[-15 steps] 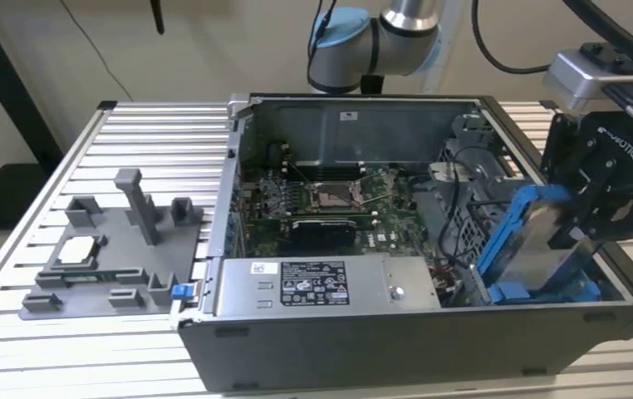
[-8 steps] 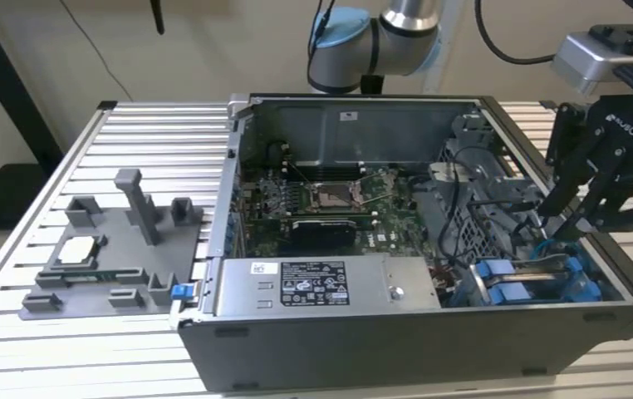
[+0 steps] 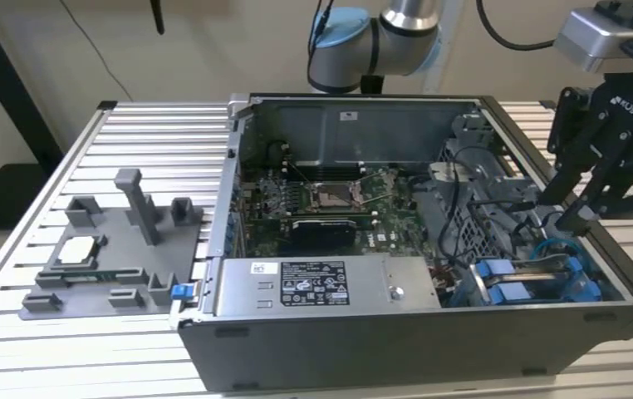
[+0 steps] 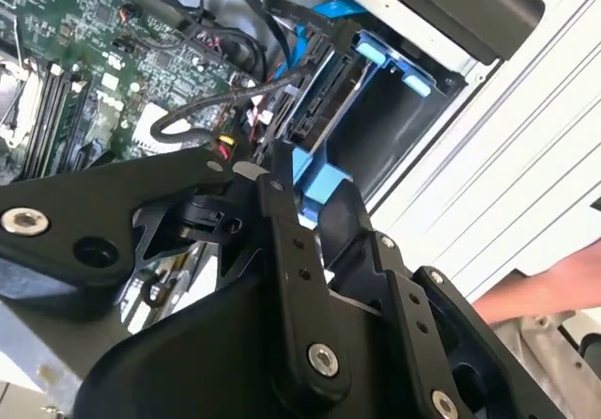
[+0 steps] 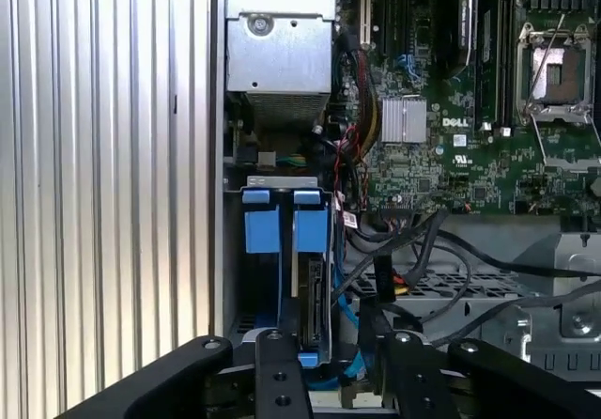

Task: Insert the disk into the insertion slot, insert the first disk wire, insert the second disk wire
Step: 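Insert the disk into the insertion slot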

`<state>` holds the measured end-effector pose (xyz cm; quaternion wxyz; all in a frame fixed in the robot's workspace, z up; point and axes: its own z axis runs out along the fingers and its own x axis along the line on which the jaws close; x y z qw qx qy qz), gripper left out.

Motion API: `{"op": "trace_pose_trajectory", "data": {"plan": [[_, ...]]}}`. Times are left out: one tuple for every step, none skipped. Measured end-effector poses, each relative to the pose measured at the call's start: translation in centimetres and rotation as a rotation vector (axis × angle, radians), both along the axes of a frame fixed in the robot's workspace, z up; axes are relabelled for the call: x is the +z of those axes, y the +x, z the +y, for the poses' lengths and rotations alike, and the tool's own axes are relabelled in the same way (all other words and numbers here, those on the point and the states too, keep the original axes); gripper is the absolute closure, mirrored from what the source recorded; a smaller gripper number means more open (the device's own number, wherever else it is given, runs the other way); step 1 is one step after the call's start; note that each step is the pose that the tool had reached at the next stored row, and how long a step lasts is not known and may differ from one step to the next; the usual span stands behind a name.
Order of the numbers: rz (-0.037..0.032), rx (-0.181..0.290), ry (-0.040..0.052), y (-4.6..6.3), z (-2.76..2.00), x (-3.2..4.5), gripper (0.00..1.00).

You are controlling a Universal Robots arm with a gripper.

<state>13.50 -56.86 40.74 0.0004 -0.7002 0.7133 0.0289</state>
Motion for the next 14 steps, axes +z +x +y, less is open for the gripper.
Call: {"op": "trace_pose_trajectory", "data": {"plan": [[0.0000, 0.000, 0.0003, -0.17, 0.01, 0.01, 0.00], [0.0000, 0.000, 0.0003, -0.19, 0.00, 0.01, 0.00], [0.0000, 0.000, 0.0003, -0.19, 0.00, 0.01, 0.00], [0.0000, 0.000, 0.0004, -0.19, 0.02, 0.00, 0.00], [0.0000, 0.000, 0.0065, -0.19, 0.02, -0.01, 0.00], [0.0000, 0.000, 0.0225, -0.20, 0.02, -0.02, 0.00], [0.0000, 0.000, 0.0405, -0.19, 0.02, -0.04, 0.00], [0.0000, 0.000, 0.0581, -0.20, 0.03, -0.06, 0.00], [0.0000, 0.000, 0.0693, -0.19, 0.02, -0.11, 0.00], [0.0000, 0.000, 0.0745, -0.19, 0.02, -0.23, 0.00], [0.0000, 0.000, 0.0771, -0.20, 0.02, -0.40, 0.00], [-0.0001, 0.000, 0.0781, -0.24, 0.01, -0.58, 0.00], [-0.0001, 0.000, 0.0789, -0.31, 0.01, -0.76, 0.00], [-0.0002, 0.000, 0.0803, -0.37, 0.01, -0.93, 0.00]]}}
